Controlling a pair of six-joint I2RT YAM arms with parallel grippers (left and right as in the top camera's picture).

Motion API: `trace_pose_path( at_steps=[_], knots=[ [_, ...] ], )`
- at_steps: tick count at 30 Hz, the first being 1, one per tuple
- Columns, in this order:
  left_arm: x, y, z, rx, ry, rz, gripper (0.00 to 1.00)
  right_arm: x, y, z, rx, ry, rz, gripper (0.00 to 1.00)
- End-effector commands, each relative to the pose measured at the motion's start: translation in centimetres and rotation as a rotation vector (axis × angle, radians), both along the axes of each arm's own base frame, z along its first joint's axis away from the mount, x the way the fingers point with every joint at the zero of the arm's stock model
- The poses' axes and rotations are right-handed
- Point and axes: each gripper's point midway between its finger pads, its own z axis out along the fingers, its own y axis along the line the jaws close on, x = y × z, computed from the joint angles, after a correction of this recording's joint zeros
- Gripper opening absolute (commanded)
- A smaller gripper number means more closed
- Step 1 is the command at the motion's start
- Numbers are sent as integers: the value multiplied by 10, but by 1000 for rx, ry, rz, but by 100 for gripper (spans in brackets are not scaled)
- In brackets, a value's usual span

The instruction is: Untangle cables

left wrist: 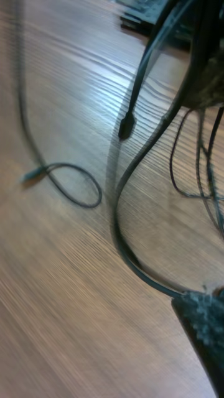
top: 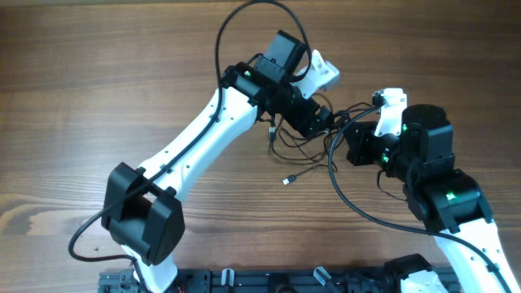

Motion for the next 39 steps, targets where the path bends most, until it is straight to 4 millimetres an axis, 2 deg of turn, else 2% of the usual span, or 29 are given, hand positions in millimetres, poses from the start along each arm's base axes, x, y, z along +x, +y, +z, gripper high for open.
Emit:
trace_pose_path(
  at_steps=[1, 2, 6, 8, 10, 12, 13, 14, 15, 16, 18, 21, 23, 26, 30, 39],
  knots=[
    [20, 21, 13, -116, 396, 538, 100, 2, 1, 1, 1, 0, -5, 4],
    [16, 25, 15, -156, 552, 638, 100, 2, 1, -1, 5, 14, -11, 4],
    [5, 19, 37, -286, 907, 723, 100, 3, 1, -10, 16, 58, -29, 4],
    [2, 20, 48, -323, 1148, 844, 89, 4, 2, -14, 30, 83, -41, 5],
    [6, 21, 58, -352, 1326, 952, 94, 5, 2, -15, 31, 89, -43, 4],
    [12, 17, 68, -378, 1522, 1090, 80, 5, 2, -15, 52, 100, -63, 4],
    [18, 14, 72, -402, 1567, 1125, 70, 6, 2, -14, 62, 105, -72, 4],
    [27, 12, 77, -445, 1573, 1148, 70, 6, 2, -14, 69, 109, -78, 5],
    [35, 10, 81, -482, 1579, 1169, 81, 5, 2, -15, 76, 117, -85, 4],
    [38, 7, 84, -496, 1615, 1208, 80, 4, 2, -15, 80, 125, -90, 4],
    [40, 1, 88, -507, 1703, 1268, 70, 4, 2, -16, 79, 128, -91, 4],
    [43, -5, 88, -528, 1729, 1328, 69, 4, 2, -16, 95, 139, -106, 4],
    [34, -12, 84, -491, 1735, 1339, 68, 4, 2, -16, 96, 141, -108, 4],
    [11, -19, 66, -390, 1692, 1371, 73, 3, 2, -17, 91, 141, -105, 4],
    [-13, -15, 36, -262, 1603, 1497, 79, 4, 1, -17, 90, 141, -108, 4],
    [-13, -19, 40, -268, 1617, 1469, 82, 4, 1, -17, 89, 141, -109, 4]
  ],
)
